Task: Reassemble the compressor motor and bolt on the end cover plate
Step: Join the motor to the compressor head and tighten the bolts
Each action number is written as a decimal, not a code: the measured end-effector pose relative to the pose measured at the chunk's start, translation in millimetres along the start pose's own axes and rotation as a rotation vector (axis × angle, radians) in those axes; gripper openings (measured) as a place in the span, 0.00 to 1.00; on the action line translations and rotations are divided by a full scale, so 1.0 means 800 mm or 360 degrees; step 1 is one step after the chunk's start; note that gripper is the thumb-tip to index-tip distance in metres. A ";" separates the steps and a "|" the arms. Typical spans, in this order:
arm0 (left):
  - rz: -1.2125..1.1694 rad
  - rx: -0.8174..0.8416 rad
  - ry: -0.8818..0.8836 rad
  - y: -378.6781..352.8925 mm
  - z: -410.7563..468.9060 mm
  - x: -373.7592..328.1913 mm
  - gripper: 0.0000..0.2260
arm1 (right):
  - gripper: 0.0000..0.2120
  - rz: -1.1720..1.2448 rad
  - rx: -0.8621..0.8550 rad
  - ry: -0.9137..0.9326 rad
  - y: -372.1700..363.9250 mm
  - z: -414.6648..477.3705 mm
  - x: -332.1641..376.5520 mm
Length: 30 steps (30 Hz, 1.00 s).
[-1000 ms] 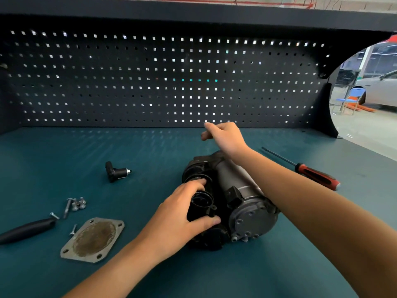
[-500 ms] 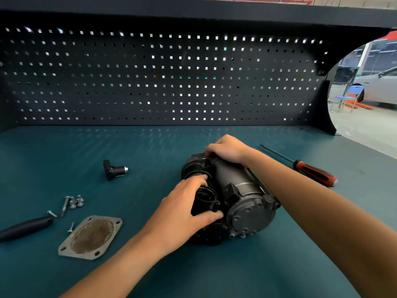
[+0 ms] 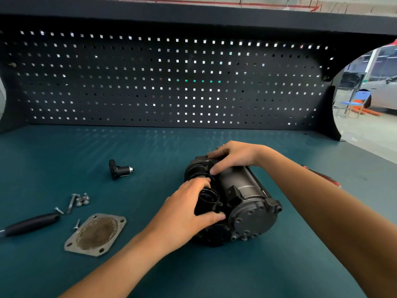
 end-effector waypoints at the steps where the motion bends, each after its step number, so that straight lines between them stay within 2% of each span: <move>1: 0.0007 0.0001 -0.0006 0.000 0.000 -0.001 0.28 | 0.24 -0.0019 0.0010 0.0005 0.000 0.000 0.000; 6: -0.0027 0.0006 0.0019 0.004 0.002 0.000 0.28 | 0.27 -0.0108 -0.0128 0.0071 0.002 -0.004 -0.004; 13: -0.0026 0.0012 0.0029 0.011 0.003 0.000 0.28 | 0.24 -0.0161 -0.0309 0.0169 0.002 -0.008 0.000; 18: -0.0070 0.0056 0.0040 0.011 0.006 0.006 0.26 | 0.24 -0.0192 -0.0350 0.0116 0.000 -0.009 -0.002; 23: -0.0226 -0.0042 0.0029 0.004 0.000 0.008 0.19 | 0.26 -0.0161 -0.0360 0.0031 -0.003 -0.010 -0.008; 27: -0.0421 -0.0204 0.0110 0.002 -0.004 0.025 0.29 | 0.27 -0.0073 -0.0405 0.0082 -0.003 -0.016 -0.005; 30: -0.0436 -0.0150 0.0215 0.001 -0.006 0.036 0.39 | 0.28 0.0006 -0.0452 0.0137 -0.002 -0.017 -0.004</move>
Point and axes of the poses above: each hand's wrist, its own z-axis towards the middle knuckle, its own y-axis out of the back of the hand, x = y × z, the point moved 9 cm from there along z, towards the middle knuckle, and after that the axes turned 15 degrees about x, right-handed, at the moved point
